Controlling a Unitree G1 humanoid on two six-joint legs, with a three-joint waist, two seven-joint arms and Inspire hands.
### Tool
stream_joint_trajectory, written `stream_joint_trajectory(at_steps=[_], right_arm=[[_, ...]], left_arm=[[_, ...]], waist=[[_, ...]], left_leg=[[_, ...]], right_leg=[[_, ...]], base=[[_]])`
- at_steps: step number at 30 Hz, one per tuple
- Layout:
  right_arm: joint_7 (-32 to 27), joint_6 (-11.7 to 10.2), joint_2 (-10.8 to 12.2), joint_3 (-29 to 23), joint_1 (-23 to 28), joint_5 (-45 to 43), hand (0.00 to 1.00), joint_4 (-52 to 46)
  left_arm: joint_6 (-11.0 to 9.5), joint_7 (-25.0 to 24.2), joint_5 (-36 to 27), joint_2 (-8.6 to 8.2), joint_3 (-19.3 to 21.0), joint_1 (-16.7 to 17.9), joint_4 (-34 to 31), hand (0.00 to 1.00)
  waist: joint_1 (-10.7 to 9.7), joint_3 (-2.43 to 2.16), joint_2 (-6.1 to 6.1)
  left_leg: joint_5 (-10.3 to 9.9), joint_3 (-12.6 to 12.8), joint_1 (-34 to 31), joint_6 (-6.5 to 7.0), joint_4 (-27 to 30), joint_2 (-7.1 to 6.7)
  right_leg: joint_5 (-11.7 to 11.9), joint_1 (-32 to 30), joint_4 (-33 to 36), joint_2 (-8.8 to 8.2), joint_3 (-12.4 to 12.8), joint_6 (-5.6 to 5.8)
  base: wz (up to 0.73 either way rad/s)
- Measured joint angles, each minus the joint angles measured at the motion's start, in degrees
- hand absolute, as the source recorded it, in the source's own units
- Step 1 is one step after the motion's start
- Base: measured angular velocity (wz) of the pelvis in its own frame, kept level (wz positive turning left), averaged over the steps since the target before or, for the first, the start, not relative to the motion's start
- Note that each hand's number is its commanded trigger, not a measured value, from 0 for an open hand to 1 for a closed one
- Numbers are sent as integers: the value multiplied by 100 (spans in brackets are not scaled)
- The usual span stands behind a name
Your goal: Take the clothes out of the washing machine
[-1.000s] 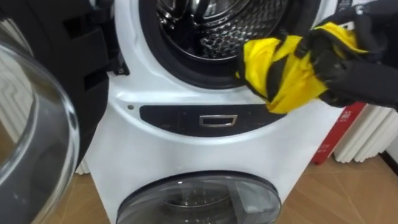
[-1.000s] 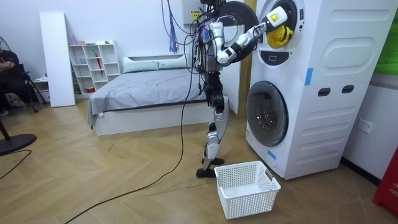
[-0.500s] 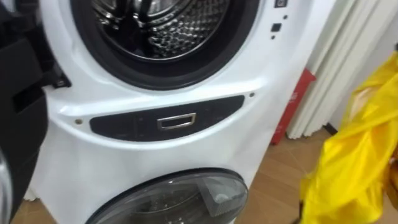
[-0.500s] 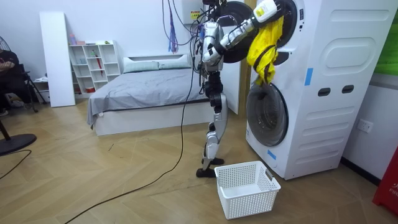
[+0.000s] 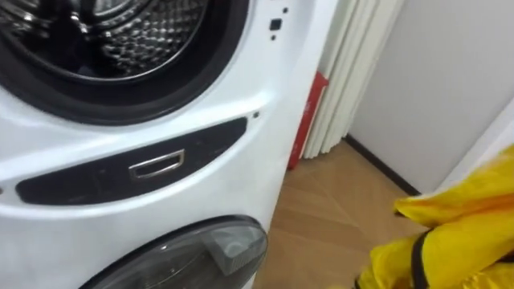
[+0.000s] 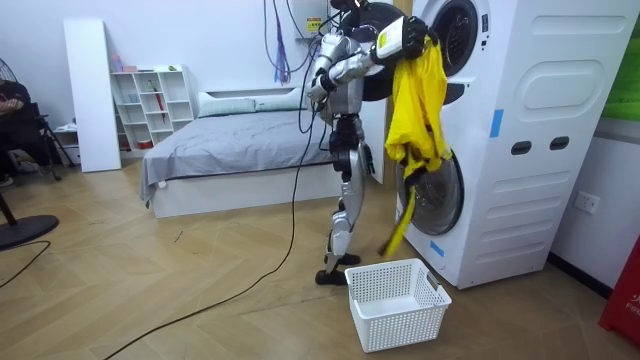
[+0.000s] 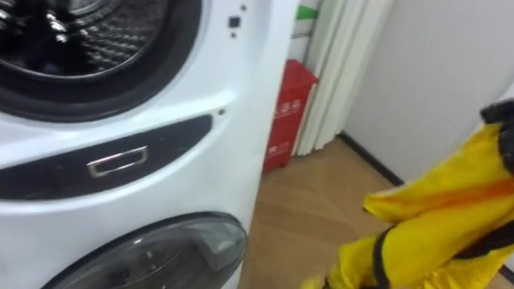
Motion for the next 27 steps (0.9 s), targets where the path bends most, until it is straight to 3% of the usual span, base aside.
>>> stream_joint_trajectory(at_steps=[6, 9, 10, 12, 19, 22, 27], right_arm=[[406, 13, 20, 685, -7, -27, 100, 676], [500, 88, 23, 920, -58, -12, 100, 1310], [509, 127, 22, 969, -181, -11, 100, 1514], [505, 124, 21, 1020, -407, -18, 100, 1765], [468, 110, 21, 1260, -958, 98, 100, 2839], [464, 60, 21, 1344, -1276, 57, 100, 3125], [284, -125, 8, 1578, -1560, 16, 100, 3560]], left_arm=[[108, 32, 2, 71, -564, -131, 45, 0], [97, 28, -152, 83, -842, -290, 58, 0], [71, 26, -278, 83, -908, -401, 51, 0], [72, 14, -294, 77, -987, -458, 68, 0], [33, -54, -523, 163, -1581, -687, 89, 0], [-48, -88, -520, 166, -1664, -777, 113, 0], [-61, -87, -632, 172, -2009, -1031, 166, 0]], waist=[[7, -4, 46], [143, 11, 89], [152, 25, 146], [147, -9, 284], [45, -28, 675], [-8, -10, 826], [-24, 26, 952]], left_leg=[[-9, 254, -128, -13, 2, 70], [-9, 374, -277, -13, 14, 85], [-8, 434, -347, -11, 20, 86], [-5, 538, -519, -6, 32, 94], [1, 711, -872, 4, 23, 108], [5, 804, -1056, 9, 46, 123], [13, 862, -1310, 17, 125, 111]], right_leg=[[29, -243, 40, 23, 104, -13], [29, -445, 102, 35, 190, -12], [29, -548, 135, 31, 173, -12], [28, -781, 205, 34, 196, -10], [24, -1202, 344, 41, 148, -3], [13, -1490, 525, 47, 87, 13], [-54, -1799, 703, 24, 34, -1]], base=[[-21], [-21], [-39], [-30], [-13], [-17], [-4]])
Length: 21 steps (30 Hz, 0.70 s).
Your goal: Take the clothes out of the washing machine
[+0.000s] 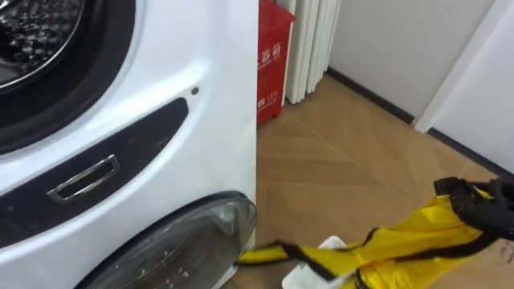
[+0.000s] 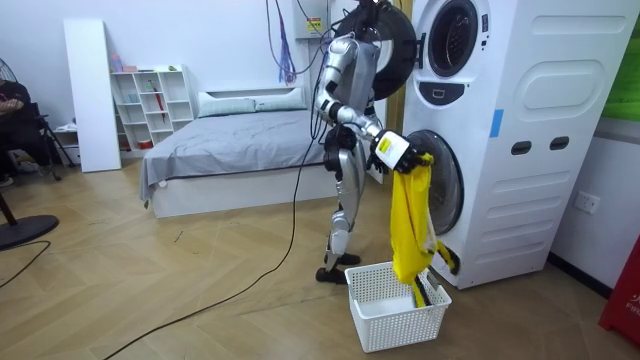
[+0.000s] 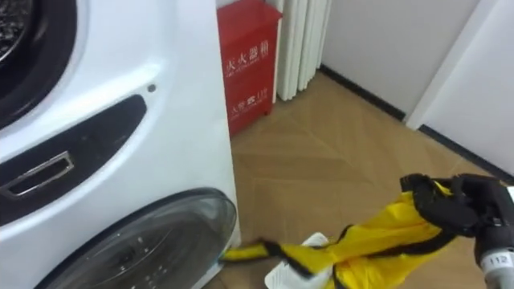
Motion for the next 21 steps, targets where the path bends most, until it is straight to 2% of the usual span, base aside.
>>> stream_joint_trajectory(at_steps=[5, 7, 10, 13, 16, 21], right_arm=[[-87, -88, 5, 222, -261, -42, 100, 460], [-133, -234, 14, 429, -267, -34, 100, 723], [-129, -324, 41, 634, -267, -1, 100, 878], [-119, -329, 228, 768, -230, 35, 100, 972], [-72, -338, 315, 845, -232, 27, 100, 971], [-25, -410, 354, 902, -235, 53, 100, 971]], left_arm=[[-13, -6, -321, -14, -91, -158, 1, 0], [-54, -6, -560, -18, -217, -178, 76, 0], [-95, -65, -679, -141, -390, -181, 110, 0], [-112, -101, -756, -151, -520, -158, 111, 0], [-122, -125, -777, -151, -532, -156, 108, 0], [-125, -168, -775, -151, -532, -149, 81, 0]], waist=[[16, -1, 152], [23, 1, 195], [23, 6, 322], [32, -4, 367], [28, -10, 397], [54, -23, 423]], left_leg=[[48, 13, -171, 8, -7, -12], [52, 2, -181, 0, -10, -12], [61, 6, -284, -11, -15, -18], [72, 8, -358, -21, -5, -21], [85, -12, -394, -31, -3, -31], [103, -26, -407, -38, 12, -34]], right_leg=[[-12, -282, 121, -39, -169, -8], [-32, -295, 124, -52, -262, -34], [-33, -383, 145, -74, -343, -37], [-51, -486, 214, -88, -403, -67], [-71, -509, 215, -109, -462, -96], [-77, -566, 320, -116, -495, -101]], base=[[-2], [3], [0], [0], [3], [1]])
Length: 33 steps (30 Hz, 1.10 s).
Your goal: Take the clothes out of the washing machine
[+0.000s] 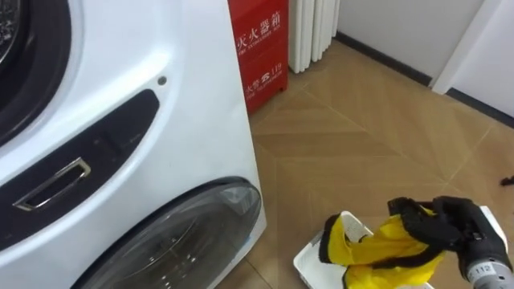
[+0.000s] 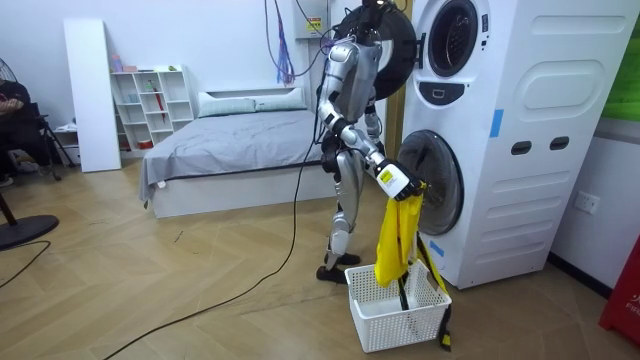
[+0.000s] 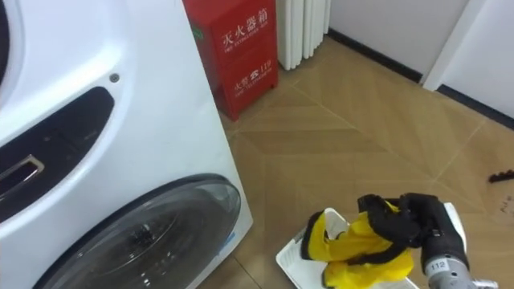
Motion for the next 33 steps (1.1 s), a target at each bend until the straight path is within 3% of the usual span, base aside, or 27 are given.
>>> stream_joint_trajectory(at_steps=[6, 8, 10, 11, 18, 33], right_arm=[[107, -2, 0, 77, 1, -2, 100, 3], [123, -2, 1, 114, 2, -2, 67, 3], [174, -2, 4, 155, 13, -4, 53, 13], [180, -2, 6, 158, 13, -4, 0, 14], [157, -92, 24, 220, 48, -100, 0, 500], [145, -93, 25, 399, 57, -217, 0, 633]], left_arm=[[4, -17, 0, 0, 2, 2, -22, 0], [4, -26, -2, 1, 12, 27, -23, 0], [5, -55, -6, 3, 8, 60, -15, 0], [5, -64, -6, 1, 4, 68, -15, 0], [0, -86, -21, 5, -6, 93, 17, 0], [-15, -67, -22, 19, -217, 90, 36, 0]], waist=[[98, -2, 3], [100, -2, 2], [92, -1, -1], [94, -1, -1], [89, -5, -15], [83, 13, -76]], left_leg=[[27, -37, -67, -15, 65, -1], [53, -67, -73, -18, 56, -18], [86, -125, -87, -25, 46, -33], [89, -133, -92, -27, 47, -34], [113, -275, -103, -34, 45, -69], [121, -360, -79, -23, 46, -105]], right_leg=[[-14, -13, -3, -31, -98, -24], [-29, -9, -3, -67, -193, -50], [-35, -7, -5, -102, -310, -63], [-36, -6, -9, -104, -320, -65], [-71, 38, -28, -153, -482, -96], [-102, 81, -23, -194, -539, -75]], base=[[5], [11], [15], [11], [11], [3]])
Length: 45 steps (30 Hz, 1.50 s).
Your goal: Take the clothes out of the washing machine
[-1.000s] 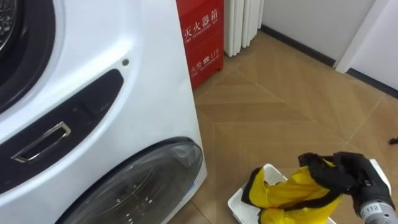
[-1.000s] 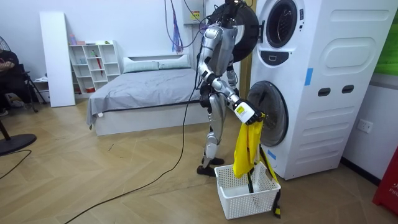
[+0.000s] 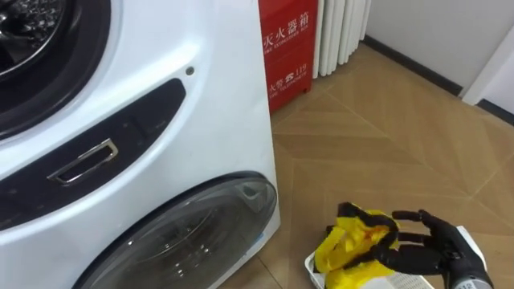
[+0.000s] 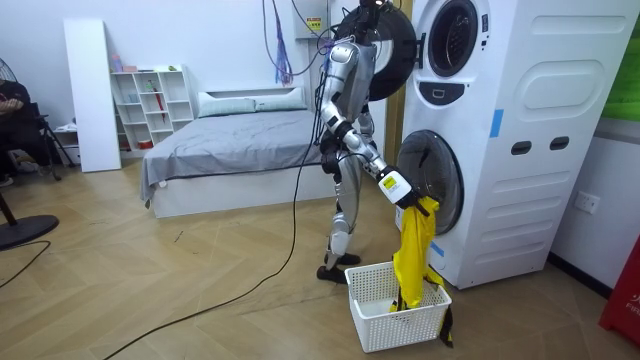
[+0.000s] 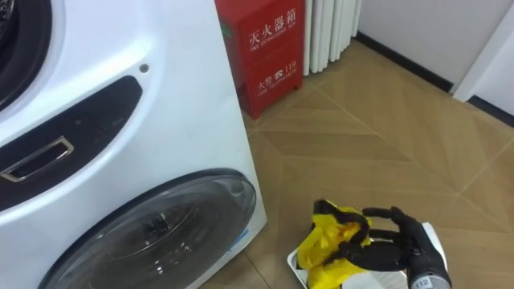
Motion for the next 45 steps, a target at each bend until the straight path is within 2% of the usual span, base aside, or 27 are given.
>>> stream_joint_trajectory(at_steps=[12, 15, 19, 25, 29, 32, 34, 36, 38, 40, 41, 43, 44, 45], right_arm=[[-43, -12, -19, -1, -74, -2, 0, -63], [-43, -14, -21, -1, -73, -3, 0, -68], [-36, -16, -21, -2, -73, -416, 0, -70], [22, -18, -22, -5, -73, -693, 0, -259], [20, -18, -21, -5, -63, -736, 0, -435], [15, -22, -29, -34, -61, -757, 0, -521], [19, -60, -32, -30, 7, -782, 0, -731], [12, -99, -13, -25, 109, -798, 0, -920], [8, -134, 47, 28, 248, -800, 0, -931], [9, -131, 121, 165, 415, -826, 0, -898], [8, -131, 122, 225, 417, -835, 0, -843], [14, -144, 135, 475, 432, -836, 0, -258], [24, -149, 154, 518, 441, -823, 0, -59], [40, -140, 242, 575, 447, -815, 0, 370]], left_arm=[[-75, 13, -15, 39, -1, 1, -24, 0], [-75, 13, -206, 40, -1, 10, -21, 0], [-73, 11, -218, 38, -5, 63, -20, 0], [-70, 9, -236, 33, -6, 122, -6, 0], [-72, 9, -337, 33, -4, 142, -7, 0], [-82, 9, -336, 33, -1, 162, -22, 0], [-99, 9, -316, 42, 15, 165, -20, 0], [-107, 9, -320, 41, 25, 170, -44, 0], [-114, 10, -316, 40, 29, 236, -48, 0], [-113, 15, -323, 38, 38, 302, -78, 0], [-111, 21, -323, 38, 38, 307, -82, 0], [-104, 65, -305, 39, 39, 321, -135, 0], [-105, 73, -314, 37, 45, 324, -156, 0], [-108, 82, -318, 31, 131, 361, -207, 0]], waist=[[11, -9, 13], [14, -18, 30], [11, -54, 129], [13, -47, 279], [18, -42, 310], [-12, -21, 279], [15, 26, 197], [32, 48, 129], [52, 45, 34], [106, 11, -64], [139, 25, -89], [224, -32, -209], [272, -42, -250], [398, -65, -336]], left_leg=[[0, -30, -11, 0, -8, -5], [0, -48, -19, 0, -7, -7], [0, -66, -18, 0, -7, -9], [8, -65, -10, -2, -55, -12], [12, -73, 20, -5, -73, -13], [12, -150, 145, -5, -85, -18], [11, -182, 225, -6, -91, -27], [16, -246, 260, -15, -82, -38], [23, -331, 403, -27, -85, -45], [21, -353, 568, -30, -130, -41], [21, -385, 617, -31, -148, -43], [22, -627, 795, -32, -163, -76], [19, -669, 851, -37, -164, -82], [5, -774, 954, -58, -178, -97]], right_leg=[[-8, 0, 3, -10, -50, -6], [-8, 1, 6, -12, -67, -6], [-7, 6, 8, -20, -104, -6], [-7, 18, 8, -23, -112, -7], [-7, 79, -14, -27, -142, -7], [-15, 274, -116, -38, -247, -19], [-32, 359, -116, -38, -254, -25], [-44, 414, -135, -52, -316, -29], [-46, 624, -260, -58, -415, -33], [-41, 860, -438, -56, -548, -37], [-36, 928, -469, -57, -586, -41], [-24, 1236, -639, -67, -789, -40], [-23, 1326, -684, -69, -828, -39], [-15, 1508, -808, -62, -897, -36]], base=[[0], [1], [2], [0], [2], [12], [7], [18], [26], [28], [34], [46], [44], [46]])
